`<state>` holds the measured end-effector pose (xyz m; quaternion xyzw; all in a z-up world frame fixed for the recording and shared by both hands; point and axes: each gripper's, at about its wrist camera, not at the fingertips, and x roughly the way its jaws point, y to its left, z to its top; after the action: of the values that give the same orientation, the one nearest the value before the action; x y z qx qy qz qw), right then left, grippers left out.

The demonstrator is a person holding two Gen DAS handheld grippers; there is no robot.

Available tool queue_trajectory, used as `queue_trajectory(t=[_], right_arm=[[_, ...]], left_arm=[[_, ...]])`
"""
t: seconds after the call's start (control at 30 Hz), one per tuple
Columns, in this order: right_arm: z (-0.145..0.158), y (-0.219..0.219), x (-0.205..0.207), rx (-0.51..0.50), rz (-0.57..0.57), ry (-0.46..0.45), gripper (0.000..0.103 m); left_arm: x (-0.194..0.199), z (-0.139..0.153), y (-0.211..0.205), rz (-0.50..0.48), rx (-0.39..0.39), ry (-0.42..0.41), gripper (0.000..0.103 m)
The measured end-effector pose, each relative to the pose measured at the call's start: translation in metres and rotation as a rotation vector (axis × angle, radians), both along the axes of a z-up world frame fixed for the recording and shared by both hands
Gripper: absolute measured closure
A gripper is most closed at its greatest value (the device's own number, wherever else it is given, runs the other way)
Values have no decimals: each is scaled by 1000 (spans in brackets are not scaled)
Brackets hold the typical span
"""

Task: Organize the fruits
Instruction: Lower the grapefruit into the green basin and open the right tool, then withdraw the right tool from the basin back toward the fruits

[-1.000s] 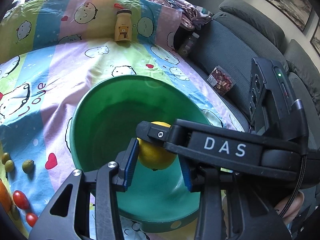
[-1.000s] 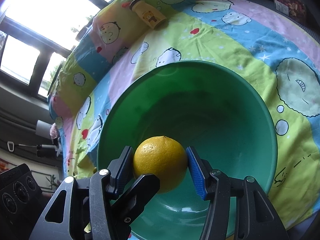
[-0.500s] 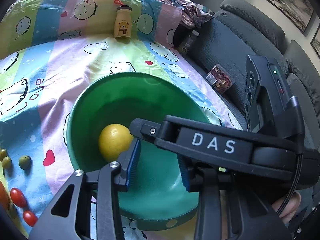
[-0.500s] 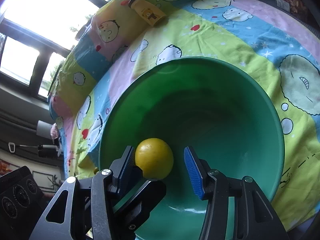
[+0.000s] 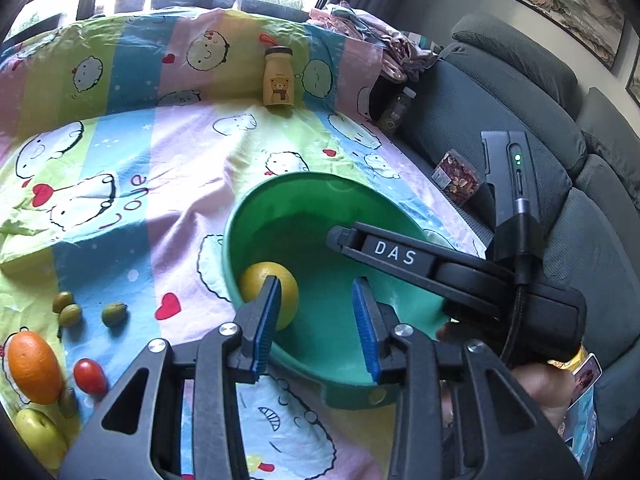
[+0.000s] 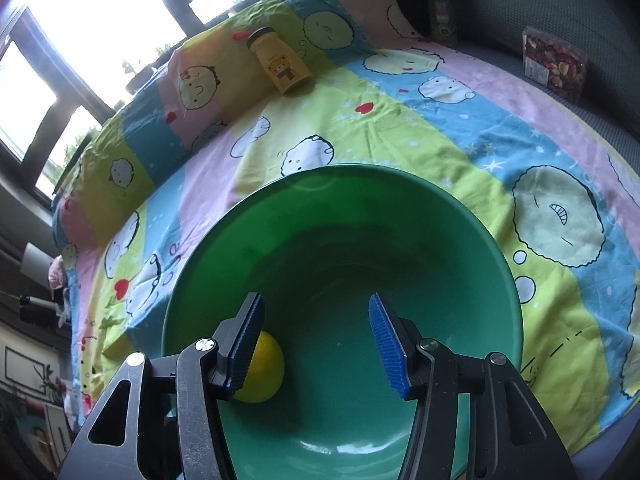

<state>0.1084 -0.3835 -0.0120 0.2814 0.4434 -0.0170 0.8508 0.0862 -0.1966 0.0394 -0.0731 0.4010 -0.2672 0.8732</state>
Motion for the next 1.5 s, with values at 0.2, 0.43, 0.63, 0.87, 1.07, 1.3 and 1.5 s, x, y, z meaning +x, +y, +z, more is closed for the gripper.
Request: queue_trajectory(t=[0.2, 0.43, 0.63, 0.87, 1.07, 1.3, 1.5], right_arm=[[7, 13, -6, -69, 14, -46, 30], [10, 37, -9, -218, 26, -79, 29], [8, 52, -11, -312, 19, -85, 29], [19, 53, -17, -393, -43, -157, 29], [8, 61, -10, -448, -22, -97, 29], [8, 69, -14, -568, -50, -78, 26], [4, 72, -16, -586, -30, -60, 26]], left_arm=[[-19, 9, 47, 102, 13, -44, 63], [-38, 3, 123, 266, 80, -79, 57], [-40, -25, 193, 442, 57, -49, 56], [-48, -32, 226, 534, 67, -32, 56], [-48, -35, 232, 526, 48, -8, 56], [-51, -35, 235, 521, 59, -15, 56], [-50, -35, 241, 533, 50, -3, 56]])
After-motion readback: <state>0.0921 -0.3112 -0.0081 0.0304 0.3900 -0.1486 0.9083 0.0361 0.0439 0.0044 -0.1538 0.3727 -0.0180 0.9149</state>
